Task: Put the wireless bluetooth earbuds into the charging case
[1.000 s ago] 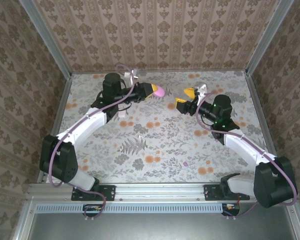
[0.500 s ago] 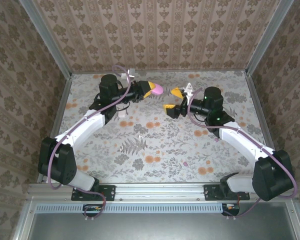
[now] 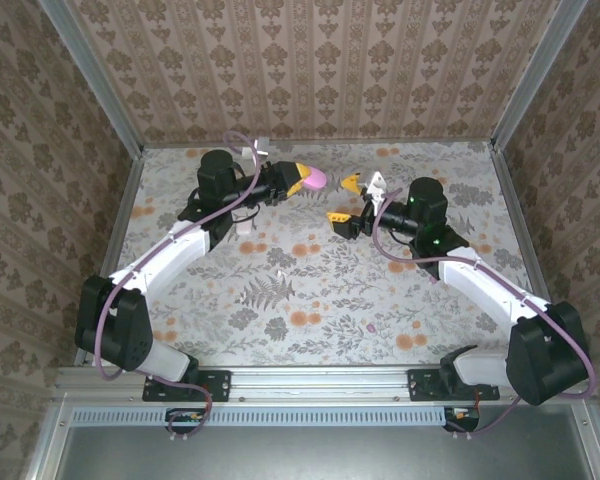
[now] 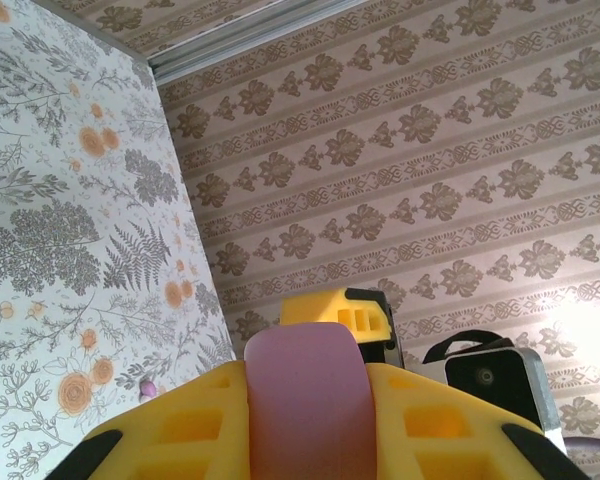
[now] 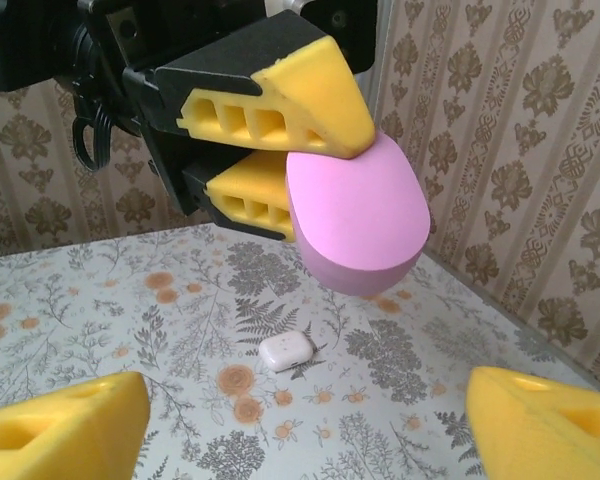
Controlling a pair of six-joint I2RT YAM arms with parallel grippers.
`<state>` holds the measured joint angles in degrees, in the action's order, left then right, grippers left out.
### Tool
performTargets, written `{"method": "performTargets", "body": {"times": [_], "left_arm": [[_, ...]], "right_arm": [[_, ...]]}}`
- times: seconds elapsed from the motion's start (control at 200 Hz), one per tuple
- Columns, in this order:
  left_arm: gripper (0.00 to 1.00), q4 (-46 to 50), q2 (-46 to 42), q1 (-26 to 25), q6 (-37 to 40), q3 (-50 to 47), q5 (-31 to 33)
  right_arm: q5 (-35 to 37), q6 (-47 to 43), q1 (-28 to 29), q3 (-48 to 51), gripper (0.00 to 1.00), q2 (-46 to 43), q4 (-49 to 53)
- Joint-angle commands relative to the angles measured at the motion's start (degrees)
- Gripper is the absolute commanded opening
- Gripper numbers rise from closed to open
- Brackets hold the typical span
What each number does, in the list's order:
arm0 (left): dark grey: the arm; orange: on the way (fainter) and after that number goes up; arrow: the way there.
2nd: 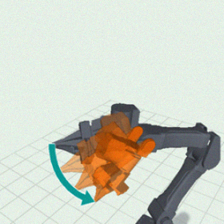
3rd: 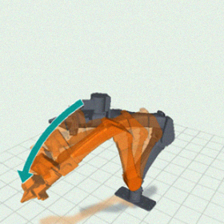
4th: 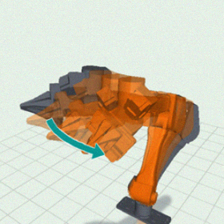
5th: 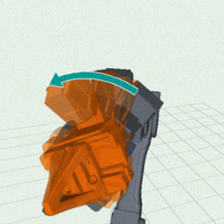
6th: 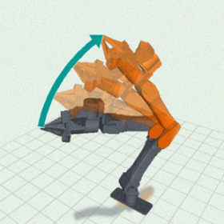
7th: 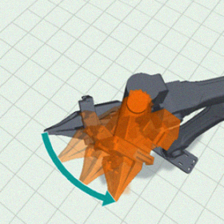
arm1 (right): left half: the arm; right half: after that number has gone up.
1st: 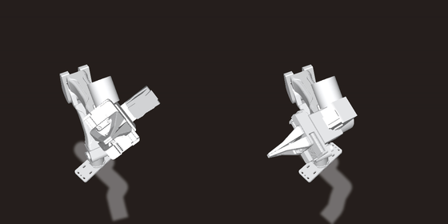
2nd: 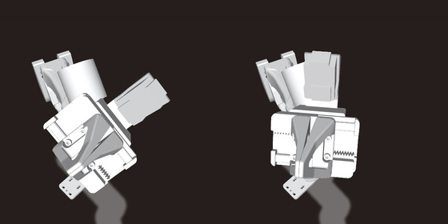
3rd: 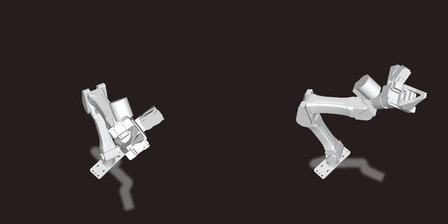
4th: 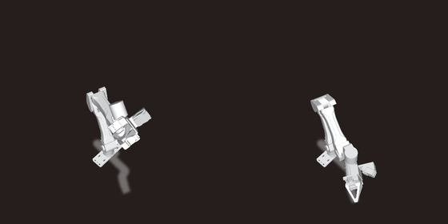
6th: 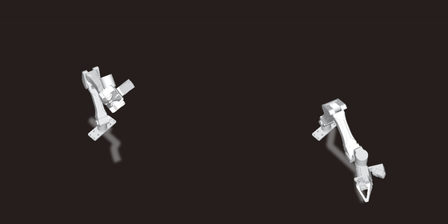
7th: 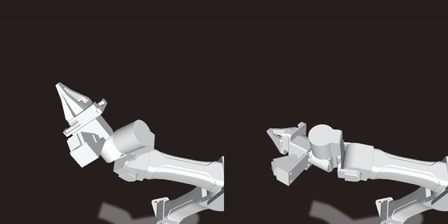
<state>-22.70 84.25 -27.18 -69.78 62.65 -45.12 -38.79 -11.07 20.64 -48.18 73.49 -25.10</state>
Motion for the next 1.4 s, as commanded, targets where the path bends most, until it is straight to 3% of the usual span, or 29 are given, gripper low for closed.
{"method": "performTargets", "body": {"times": [0.0,0.325,0.5,0.95,1.395], "left_arm": [[0.08,-5.35,-0.55,0.04,-1.70,0.06,-2.38],[0.08,-6.94,-0.60,-0.60,-0.61,0.06,-3.83],[0.08,-6.88,-0.51,-0.69,-0.60,0.19,-4.00],[0.08,-6.68,-0.27,-0.75,-0.49,0.34,-3.94],[0.07,-6.55,-0.75,-0.16,-0.41,0.60,-4.00]], "right_arm": [[0.22,-4.57,0.78,-2.02,0.79,1.17,-2.71],[0.94,-0.72,0.85,-4.92,0.70,5.53,-12.36],[-2.51,1.56,1.02,-8.42,0.65,8.48,-11.49],[-3.22,0.76,2.23,-9.61,0.50,9.75,-9.61],[0.19,0.75,1.50,-6.55,0.60,8.25,-11.20]]}}
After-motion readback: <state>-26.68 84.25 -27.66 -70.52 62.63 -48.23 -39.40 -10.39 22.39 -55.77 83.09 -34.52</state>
